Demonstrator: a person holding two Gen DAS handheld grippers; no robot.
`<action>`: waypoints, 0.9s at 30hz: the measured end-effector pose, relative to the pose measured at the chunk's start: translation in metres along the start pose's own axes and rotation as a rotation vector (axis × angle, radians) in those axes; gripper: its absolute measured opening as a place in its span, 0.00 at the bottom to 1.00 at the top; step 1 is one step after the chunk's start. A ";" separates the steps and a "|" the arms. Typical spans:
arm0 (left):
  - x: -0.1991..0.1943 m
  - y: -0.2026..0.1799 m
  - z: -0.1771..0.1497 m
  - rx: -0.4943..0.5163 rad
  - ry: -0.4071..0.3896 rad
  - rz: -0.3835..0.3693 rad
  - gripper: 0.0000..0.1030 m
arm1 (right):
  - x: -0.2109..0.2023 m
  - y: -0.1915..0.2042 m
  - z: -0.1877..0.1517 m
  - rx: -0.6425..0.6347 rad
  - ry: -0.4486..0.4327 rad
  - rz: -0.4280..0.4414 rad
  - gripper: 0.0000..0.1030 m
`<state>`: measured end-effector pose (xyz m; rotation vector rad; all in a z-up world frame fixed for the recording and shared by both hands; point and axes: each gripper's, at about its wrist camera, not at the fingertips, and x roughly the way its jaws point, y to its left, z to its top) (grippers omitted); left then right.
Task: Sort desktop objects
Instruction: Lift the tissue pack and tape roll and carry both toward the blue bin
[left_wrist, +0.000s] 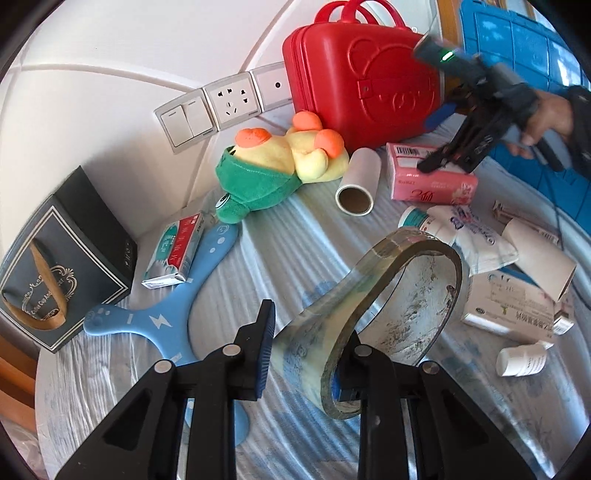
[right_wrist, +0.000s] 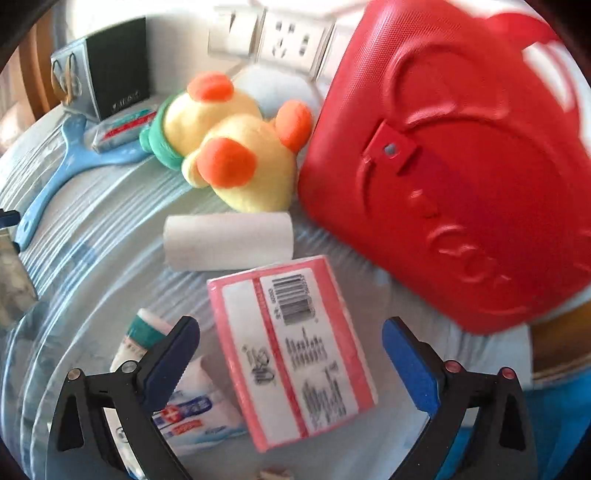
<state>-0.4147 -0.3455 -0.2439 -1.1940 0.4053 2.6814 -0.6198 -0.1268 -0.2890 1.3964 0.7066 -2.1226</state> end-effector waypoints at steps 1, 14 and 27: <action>-0.001 0.000 0.001 -0.004 -0.001 -0.003 0.23 | 0.014 -0.004 0.003 -0.013 0.057 0.013 0.98; -0.026 -0.002 0.005 -0.014 -0.032 0.014 0.23 | 0.002 -0.006 -0.035 0.266 -0.019 -0.071 0.86; -0.153 -0.042 0.035 -0.012 -0.192 0.071 0.23 | -0.232 0.074 -0.112 0.369 -0.417 0.015 0.86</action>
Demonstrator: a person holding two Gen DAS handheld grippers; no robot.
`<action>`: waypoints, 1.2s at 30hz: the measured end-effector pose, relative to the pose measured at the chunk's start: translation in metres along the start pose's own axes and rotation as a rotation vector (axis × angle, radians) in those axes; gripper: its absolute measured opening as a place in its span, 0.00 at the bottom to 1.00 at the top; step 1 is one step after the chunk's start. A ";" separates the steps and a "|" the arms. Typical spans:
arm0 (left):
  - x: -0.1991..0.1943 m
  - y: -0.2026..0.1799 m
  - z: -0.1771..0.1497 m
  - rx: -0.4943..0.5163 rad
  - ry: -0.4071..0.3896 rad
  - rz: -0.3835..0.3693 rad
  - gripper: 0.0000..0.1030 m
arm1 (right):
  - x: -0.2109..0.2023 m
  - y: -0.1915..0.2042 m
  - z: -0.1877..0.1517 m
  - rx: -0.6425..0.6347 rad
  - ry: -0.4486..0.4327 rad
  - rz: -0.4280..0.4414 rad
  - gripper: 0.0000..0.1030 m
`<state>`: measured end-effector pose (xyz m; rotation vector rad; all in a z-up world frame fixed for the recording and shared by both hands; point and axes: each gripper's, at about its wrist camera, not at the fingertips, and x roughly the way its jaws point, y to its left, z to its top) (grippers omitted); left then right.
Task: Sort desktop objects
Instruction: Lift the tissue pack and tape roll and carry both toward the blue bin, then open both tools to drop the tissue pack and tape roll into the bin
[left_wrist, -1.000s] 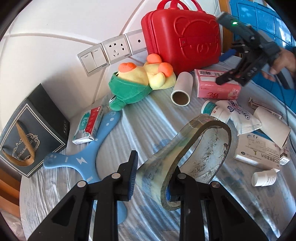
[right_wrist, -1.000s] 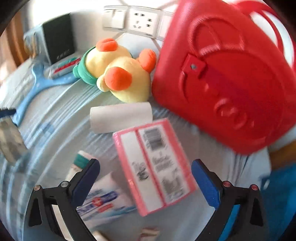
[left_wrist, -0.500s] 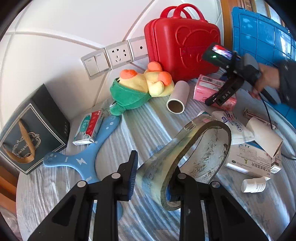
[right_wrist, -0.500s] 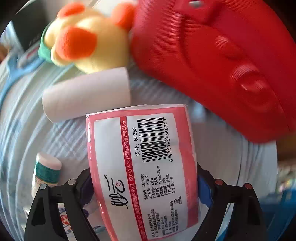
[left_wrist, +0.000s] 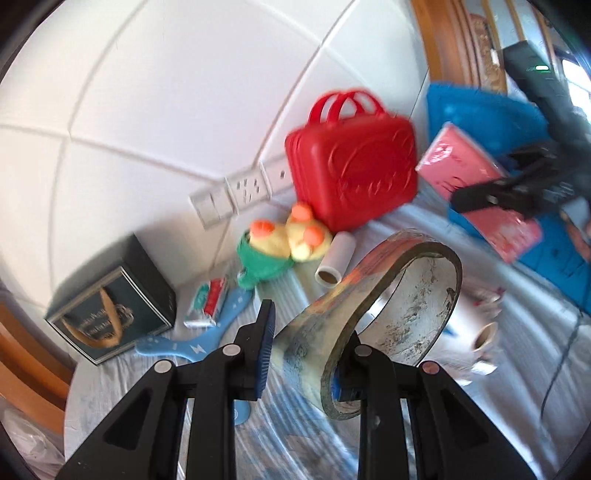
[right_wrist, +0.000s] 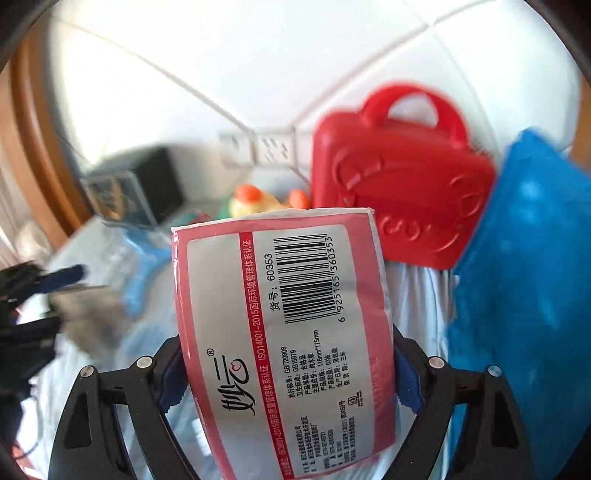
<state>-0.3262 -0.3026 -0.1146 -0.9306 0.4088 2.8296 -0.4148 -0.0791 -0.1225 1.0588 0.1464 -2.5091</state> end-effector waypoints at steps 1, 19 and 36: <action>-0.013 -0.005 0.006 -0.004 -0.014 -0.003 0.23 | -0.027 0.005 -0.005 0.012 -0.029 0.005 0.86; -0.172 -0.226 0.155 0.153 -0.343 -0.317 0.23 | -0.376 -0.062 -0.098 0.166 -0.393 -0.389 0.87; -0.157 -0.382 0.261 0.131 -0.312 -0.243 0.57 | -0.436 -0.258 -0.128 0.382 -0.395 -0.457 0.94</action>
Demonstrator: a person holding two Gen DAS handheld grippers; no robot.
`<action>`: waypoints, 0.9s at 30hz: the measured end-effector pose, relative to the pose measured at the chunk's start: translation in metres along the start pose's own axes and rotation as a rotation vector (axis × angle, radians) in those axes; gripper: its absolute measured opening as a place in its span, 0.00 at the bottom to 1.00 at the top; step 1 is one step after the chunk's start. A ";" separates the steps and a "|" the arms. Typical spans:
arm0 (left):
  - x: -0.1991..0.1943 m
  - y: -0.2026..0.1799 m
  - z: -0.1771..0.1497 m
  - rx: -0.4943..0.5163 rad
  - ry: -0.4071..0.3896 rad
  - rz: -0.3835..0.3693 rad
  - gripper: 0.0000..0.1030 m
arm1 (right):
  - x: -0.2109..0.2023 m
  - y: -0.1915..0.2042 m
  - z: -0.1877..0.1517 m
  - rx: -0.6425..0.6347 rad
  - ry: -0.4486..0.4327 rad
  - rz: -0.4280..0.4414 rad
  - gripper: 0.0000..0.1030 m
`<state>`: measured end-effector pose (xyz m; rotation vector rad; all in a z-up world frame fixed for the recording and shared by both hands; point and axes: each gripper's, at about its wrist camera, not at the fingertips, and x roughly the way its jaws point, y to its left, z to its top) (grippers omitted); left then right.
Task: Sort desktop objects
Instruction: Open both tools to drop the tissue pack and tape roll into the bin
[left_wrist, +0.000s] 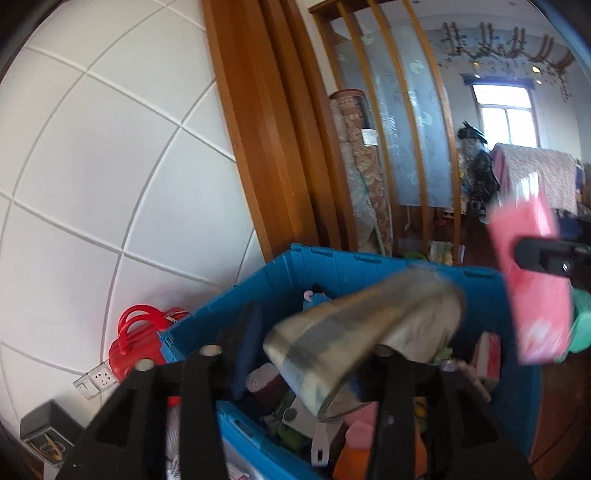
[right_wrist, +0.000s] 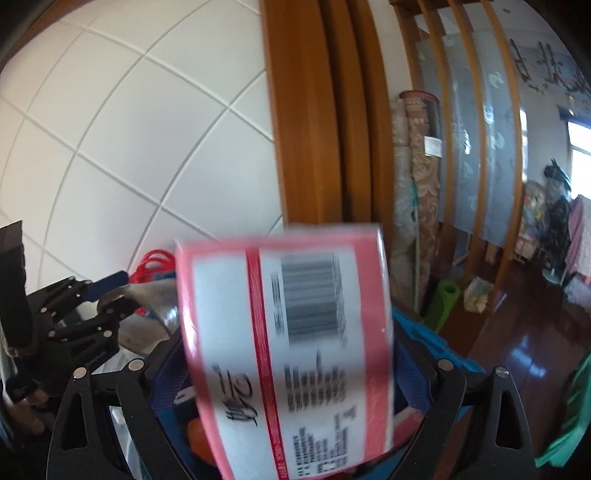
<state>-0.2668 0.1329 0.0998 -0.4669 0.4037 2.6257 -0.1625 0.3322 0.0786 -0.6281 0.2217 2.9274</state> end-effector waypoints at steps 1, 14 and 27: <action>0.003 0.000 0.004 -0.012 0.005 0.021 0.65 | 0.000 -0.004 0.002 0.004 -0.013 0.004 0.99; 0.009 -0.024 0.002 0.127 0.057 0.055 0.76 | -0.010 -0.007 0.002 -0.014 -0.037 0.093 1.00; -0.001 -0.048 -0.002 0.338 0.134 0.040 0.76 | -0.011 0.001 -0.002 -0.065 0.027 0.150 1.00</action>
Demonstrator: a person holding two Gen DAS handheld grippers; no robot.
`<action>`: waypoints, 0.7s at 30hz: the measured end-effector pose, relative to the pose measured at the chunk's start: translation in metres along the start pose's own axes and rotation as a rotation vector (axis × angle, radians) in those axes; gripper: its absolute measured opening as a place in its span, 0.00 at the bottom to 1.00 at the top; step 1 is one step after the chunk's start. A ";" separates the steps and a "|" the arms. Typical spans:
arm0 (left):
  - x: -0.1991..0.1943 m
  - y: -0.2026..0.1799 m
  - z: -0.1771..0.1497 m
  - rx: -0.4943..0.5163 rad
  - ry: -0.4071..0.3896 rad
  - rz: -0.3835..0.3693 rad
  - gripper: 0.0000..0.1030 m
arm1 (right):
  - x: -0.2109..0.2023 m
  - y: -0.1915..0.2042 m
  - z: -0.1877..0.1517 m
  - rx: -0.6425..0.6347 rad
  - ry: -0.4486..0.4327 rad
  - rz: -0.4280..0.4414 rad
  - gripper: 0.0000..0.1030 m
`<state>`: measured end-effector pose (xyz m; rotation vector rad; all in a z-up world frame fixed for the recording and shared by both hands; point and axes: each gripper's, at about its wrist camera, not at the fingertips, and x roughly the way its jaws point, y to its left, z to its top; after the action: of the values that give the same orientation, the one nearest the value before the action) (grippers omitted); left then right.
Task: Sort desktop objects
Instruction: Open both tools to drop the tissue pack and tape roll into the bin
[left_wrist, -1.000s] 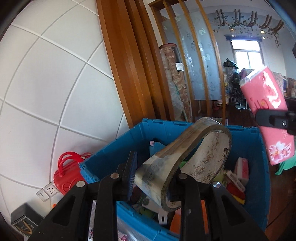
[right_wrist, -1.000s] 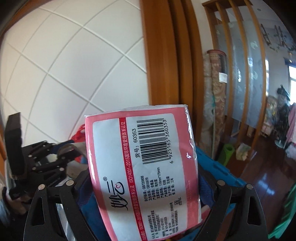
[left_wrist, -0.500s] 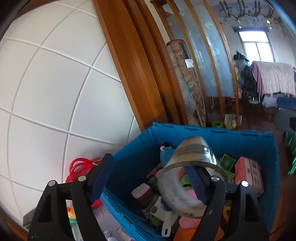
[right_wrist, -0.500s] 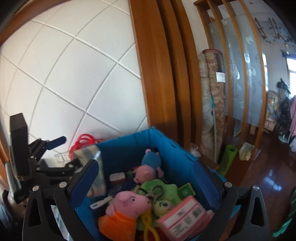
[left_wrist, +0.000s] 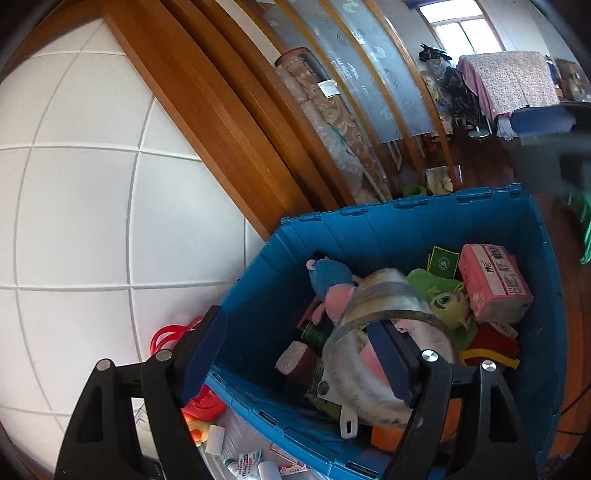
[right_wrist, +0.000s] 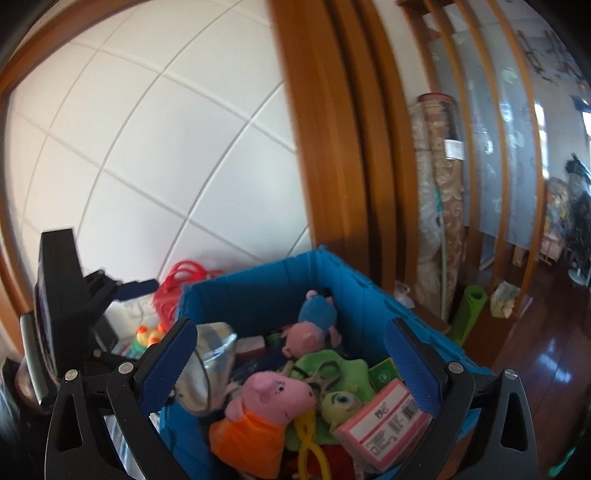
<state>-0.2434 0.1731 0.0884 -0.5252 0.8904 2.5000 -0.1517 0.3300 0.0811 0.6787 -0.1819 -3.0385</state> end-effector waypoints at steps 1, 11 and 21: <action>-0.001 0.002 0.001 -0.013 0.000 -0.011 0.76 | 0.007 0.008 -0.003 -0.045 0.038 0.007 1.00; 0.003 -0.011 -0.007 0.139 0.061 -0.038 0.76 | 0.014 0.005 -0.018 -0.029 0.062 0.024 1.00; 0.025 -0.021 -0.011 0.156 0.124 -0.096 0.76 | -0.012 -0.028 -0.014 0.053 -0.009 -0.026 1.00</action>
<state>-0.2508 0.1870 0.0575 -0.6600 1.0708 2.3098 -0.1352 0.3566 0.0698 0.6759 -0.2564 -3.0725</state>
